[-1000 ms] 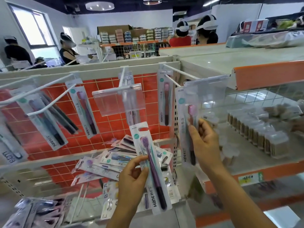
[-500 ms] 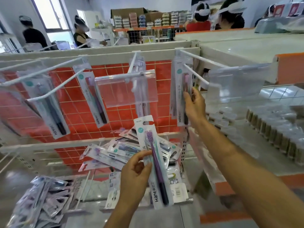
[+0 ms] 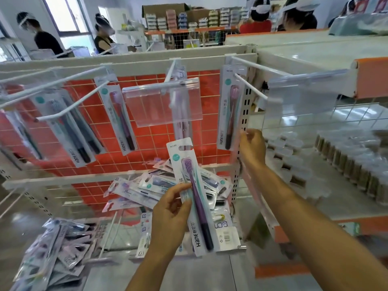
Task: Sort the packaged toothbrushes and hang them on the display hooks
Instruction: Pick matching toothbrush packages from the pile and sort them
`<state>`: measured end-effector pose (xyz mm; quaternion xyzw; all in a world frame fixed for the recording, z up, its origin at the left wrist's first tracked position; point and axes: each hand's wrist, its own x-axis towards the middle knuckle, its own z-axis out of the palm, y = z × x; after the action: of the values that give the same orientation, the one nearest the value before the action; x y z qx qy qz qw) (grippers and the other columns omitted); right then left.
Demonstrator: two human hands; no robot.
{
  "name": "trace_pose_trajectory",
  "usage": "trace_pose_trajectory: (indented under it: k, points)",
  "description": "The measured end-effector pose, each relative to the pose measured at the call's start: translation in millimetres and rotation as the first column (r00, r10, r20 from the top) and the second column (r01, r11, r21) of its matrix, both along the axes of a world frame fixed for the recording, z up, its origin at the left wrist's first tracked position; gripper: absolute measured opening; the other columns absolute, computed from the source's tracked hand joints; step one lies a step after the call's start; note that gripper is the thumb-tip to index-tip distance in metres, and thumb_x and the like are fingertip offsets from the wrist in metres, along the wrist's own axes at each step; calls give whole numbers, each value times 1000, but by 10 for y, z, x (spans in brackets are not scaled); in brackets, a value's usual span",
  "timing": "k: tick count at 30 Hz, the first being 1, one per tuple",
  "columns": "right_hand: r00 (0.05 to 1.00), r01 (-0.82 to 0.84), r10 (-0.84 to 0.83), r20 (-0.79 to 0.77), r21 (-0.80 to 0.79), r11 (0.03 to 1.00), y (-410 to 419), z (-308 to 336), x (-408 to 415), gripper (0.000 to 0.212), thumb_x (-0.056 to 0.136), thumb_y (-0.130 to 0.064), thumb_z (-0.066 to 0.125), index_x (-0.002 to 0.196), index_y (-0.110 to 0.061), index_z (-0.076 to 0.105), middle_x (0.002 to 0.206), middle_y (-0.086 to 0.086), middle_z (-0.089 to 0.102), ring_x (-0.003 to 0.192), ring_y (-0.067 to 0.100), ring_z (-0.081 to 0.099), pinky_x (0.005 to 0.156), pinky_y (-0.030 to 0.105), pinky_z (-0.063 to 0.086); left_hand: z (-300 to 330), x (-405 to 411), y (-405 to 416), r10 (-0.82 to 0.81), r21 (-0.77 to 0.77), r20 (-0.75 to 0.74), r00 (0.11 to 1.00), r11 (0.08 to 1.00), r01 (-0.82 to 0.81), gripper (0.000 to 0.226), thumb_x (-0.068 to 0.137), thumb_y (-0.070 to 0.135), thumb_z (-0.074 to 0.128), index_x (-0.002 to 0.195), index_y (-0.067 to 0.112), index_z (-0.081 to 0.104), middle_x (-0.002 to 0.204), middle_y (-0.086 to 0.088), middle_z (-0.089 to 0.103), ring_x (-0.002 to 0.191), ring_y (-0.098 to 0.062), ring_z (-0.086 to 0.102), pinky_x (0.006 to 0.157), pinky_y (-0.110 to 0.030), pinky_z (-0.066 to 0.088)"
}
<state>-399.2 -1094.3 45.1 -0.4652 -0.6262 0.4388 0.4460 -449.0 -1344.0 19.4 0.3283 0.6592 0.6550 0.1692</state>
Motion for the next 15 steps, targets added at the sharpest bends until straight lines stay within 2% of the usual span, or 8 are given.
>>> trace_pose_trajectory:
  k: [2, 4, 7, 8, 10, 13, 15]
  points:
    - [998, 61, -62, -17, -38, 997, -117, -56, 73, 26, 96, -31, 48, 118, -18, 50, 119, 5, 56, 103, 20, 57, 91, 39, 50, 12, 9, -3, -10, 16, -24, 1000, 1000, 10, 35, 89, -3, 59, 105, 28, 68, 95, 10, 72, 82, -8, 67, 62, -12, 52]
    - [998, 43, -43, -33, -25, 999, -309, -61, 158, 15, 96, -26, 48, 108, -19, 51, 112, 2, 59, 98, 16, 58, 85, 32, 50, 48, 33, -13, -20, 34, -54, 998, 999, 21, 36, 90, -2, 59, 104, 30, 66, 82, 14, 69, 73, -3, 64, 64, -11, 50]
    - [988, -141, 141, -61, 3, 990, -658, -33, 272, 7, 96, -27, 48, 97, -22, 54, 98, -6, 61, 94, 13, 60, 81, 27, 49, 108, 74, -35, -36, 49, -66, 997, 998, 39, 39, 91, -4, 57, 110, 30, 60, 61, 17, 60, 62, 2, 57, 62, -10, 46]
    - [967, -234, 232, -103, -12, 972, -776, 1, 297, 9, 96, -28, 49, 94, -23, 56, 95, -5, 63, 91, 14, 62, 81, 29, 51, 124, 85, -40, -45, 65, -46, 998, 997, 48, 44, 91, -4, 56, 115, 33, 58, 62, 9, 62, 66, -2, 60, 64, -17, 50]
    - [904, -402, 388, -183, -47, 915, -983, 67, 323, 12, 96, -24, 51, 94, -18, 61, 90, -1, 66, 82, 15, 64, 76, 32, 54, 124, 84, -52, -58, 99, 5, 998, 993, 57, 58, 91, -4, 56, 123, 44, 51, 77, -14, 69, 79, -23, 66, 72, -31, 55]
    - [813, -566, 537, -223, -90, 819, -1239, 139, 340, 17, 96, -21, 51, 100, -12, 65, 90, 2, 68, 78, 14, 64, 70, 26, 54, 141, 81, -102, -42, 132, 68, 997, 991, 32, 64, 90, -7, 56, 131, 40, 40, 89, -7, 75, 88, -14, 71, 72, -21, 55]
    - [767, -632, 597, -233, -114, 767, -1360, 154, 334, 19, 96, -21, 51, 102, -12, 66, 90, -1, 71, 78, 11, 65, 67, 21, 54, 152, 65, -155, -31, 124, 87, 996, 992, 20, 63, 91, -5, 56, 134, 37, 39, 89, -9, 74, 87, -15, 71, 73, -23, 57]
